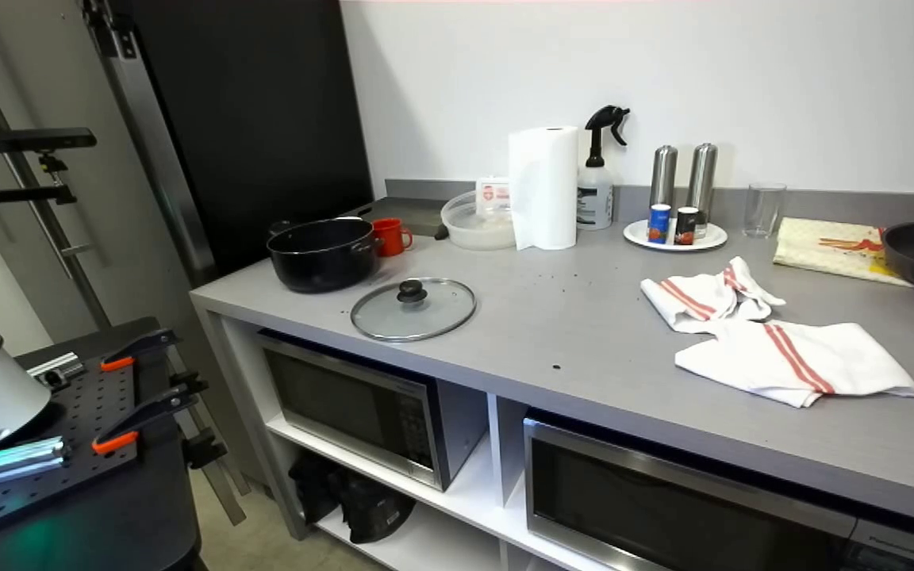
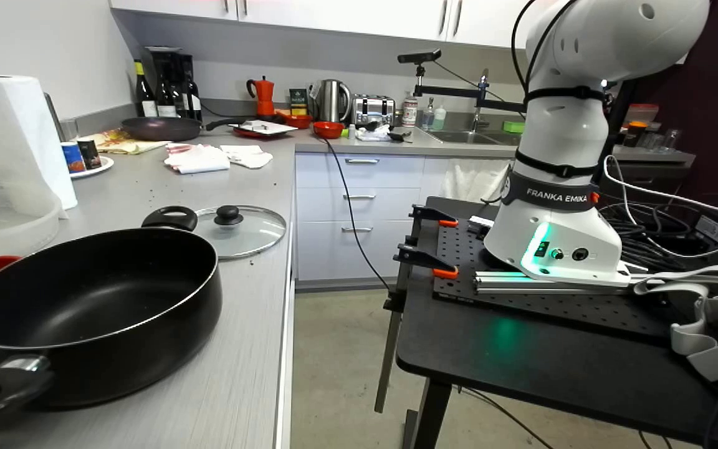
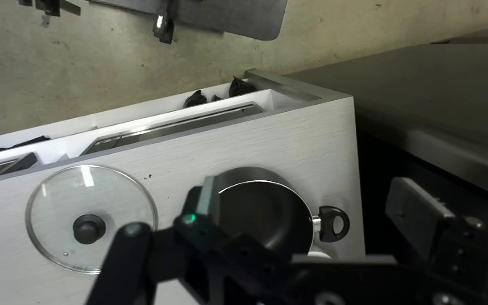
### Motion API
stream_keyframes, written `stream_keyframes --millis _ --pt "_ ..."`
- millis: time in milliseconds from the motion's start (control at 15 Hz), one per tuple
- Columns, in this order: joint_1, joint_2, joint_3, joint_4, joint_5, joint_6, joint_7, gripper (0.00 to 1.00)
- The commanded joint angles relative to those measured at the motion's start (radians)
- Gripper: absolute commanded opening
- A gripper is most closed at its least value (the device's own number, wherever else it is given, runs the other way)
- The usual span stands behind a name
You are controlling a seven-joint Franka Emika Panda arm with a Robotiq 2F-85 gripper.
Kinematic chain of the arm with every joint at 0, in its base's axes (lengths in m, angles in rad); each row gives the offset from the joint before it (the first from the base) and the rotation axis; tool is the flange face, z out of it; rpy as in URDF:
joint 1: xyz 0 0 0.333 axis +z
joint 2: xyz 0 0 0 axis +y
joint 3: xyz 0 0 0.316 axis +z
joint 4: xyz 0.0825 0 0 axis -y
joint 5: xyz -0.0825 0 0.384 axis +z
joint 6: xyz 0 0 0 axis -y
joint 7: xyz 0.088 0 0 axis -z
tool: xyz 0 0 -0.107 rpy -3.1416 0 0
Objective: Put the glass lid on the black pot and push the pot slightly back
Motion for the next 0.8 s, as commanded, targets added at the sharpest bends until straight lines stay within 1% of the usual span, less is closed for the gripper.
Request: stream_keyframes --millis 0,133,333,533,733 --pt "-0.051 0.072 -0.039 0.023 0.012 0.042 -0.026 1.0" --pt "-0.078 0.116 -0.065 0.027 0.012 0.085 -0.035 1.0" --pt "-0.125 0.198 -0.093 0.031 -0.006 0.203 -0.041 1.0" --pt "-0.172 0.292 -0.1 0.03 -0.046 0.358 -0.02 1.0" --pt "-0.208 0.404 -0.105 0.046 -0.091 0.462 0.011 1.0"
